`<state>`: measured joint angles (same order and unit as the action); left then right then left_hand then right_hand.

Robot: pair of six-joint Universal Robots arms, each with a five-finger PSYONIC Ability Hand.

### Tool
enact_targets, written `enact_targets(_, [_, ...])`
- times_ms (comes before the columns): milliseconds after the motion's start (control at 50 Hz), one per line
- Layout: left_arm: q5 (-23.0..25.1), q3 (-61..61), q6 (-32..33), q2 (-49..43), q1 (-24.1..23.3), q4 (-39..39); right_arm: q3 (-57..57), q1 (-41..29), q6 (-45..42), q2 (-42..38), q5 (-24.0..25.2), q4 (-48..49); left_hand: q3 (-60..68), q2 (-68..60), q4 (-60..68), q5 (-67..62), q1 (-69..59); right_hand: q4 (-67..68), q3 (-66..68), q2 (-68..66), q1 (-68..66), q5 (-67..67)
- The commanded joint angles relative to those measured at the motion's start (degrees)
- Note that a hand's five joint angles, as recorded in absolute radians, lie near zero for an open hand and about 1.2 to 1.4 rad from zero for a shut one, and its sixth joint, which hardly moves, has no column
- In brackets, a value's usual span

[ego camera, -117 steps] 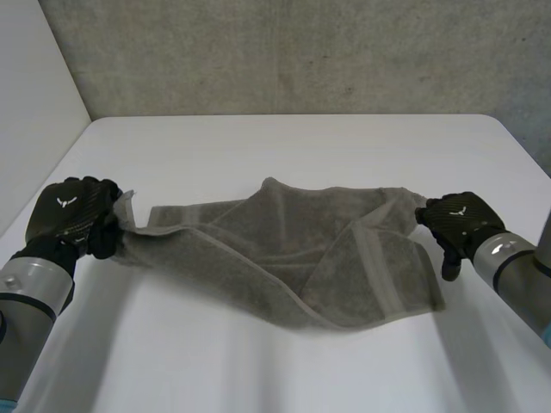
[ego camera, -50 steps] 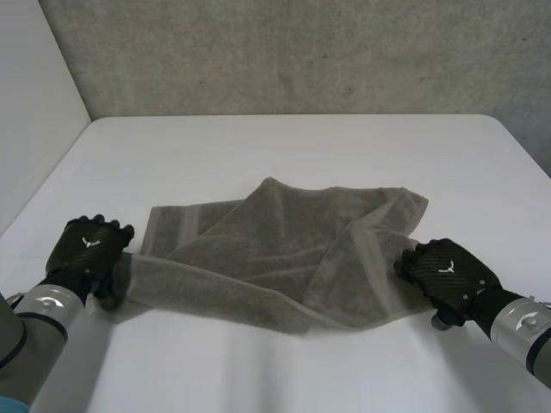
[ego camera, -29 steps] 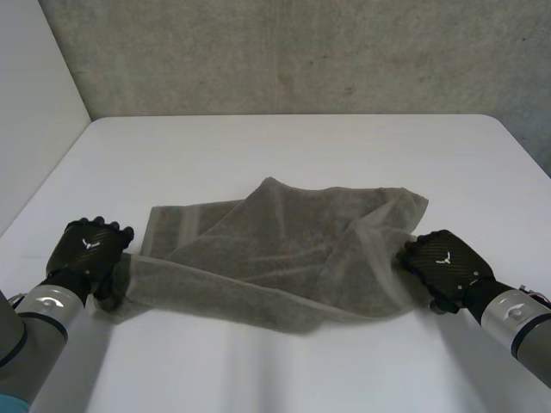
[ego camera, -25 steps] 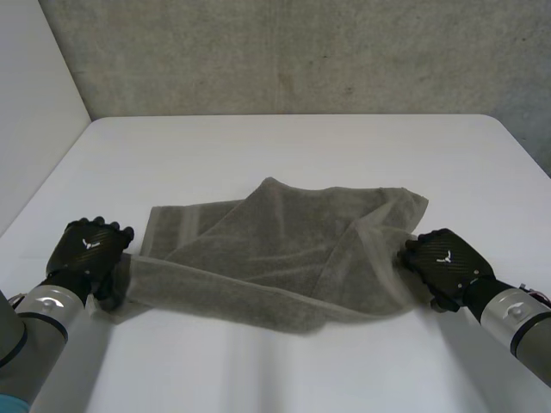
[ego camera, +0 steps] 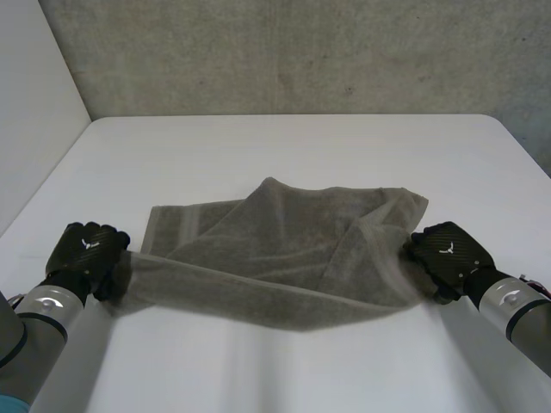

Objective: Fold the towel.

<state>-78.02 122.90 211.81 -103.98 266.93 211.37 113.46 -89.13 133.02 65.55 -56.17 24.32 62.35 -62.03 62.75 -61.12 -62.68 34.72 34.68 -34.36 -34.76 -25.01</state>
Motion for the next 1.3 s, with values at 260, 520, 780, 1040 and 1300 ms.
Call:
enact_targets(260, [0.06,0.06,-0.17,0.18,0.61,0.0,-2.54,-3.15,0.23,-2.62,-3.59,1.69,-0.16,-0.16,-0.56,8.93,0.49,5.64,5.68,-6.0,-5.6,-5.34])
enact_targets(520, [0.06,0.41,-0.17,0.26,0.52,-0.09,-3.68,-4.64,0.31,-3.59,-4.56,2.58,-0.49,0.18,-0.9,9.26,0.82,10.86,10.9,-11.22,-10.82,-10.56])
enact_targets(780, [0.06,0.5,-0.17,0.35,0.52,-0.09,-4.74,-5.0,0.4,-3.59,-4.65,2.49,-0.66,0.35,-1.06,9.43,0.99,10.86,10.9,-11.22,-10.82,-10.56])
enact_targets(1040, [0.06,0.58,-0.17,0.44,0.43,-0.09,-5.44,-5.35,0.4,-3.5,-4.74,2.58,-0.66,0.35,-1.06,9.43,0.99,11.03,11.07,-11.39,-10.99,-10.73])
enact_targets(1300, [0.06,0.67,-0.17,0.61,0.43,-0.09,-5.53,-5.53,1.46,-3.59,-4.65,2.58,-0.83,0.51,-1.23,9.6,1.16,21.75,21.79,-22.11,-21.7,-21.45])
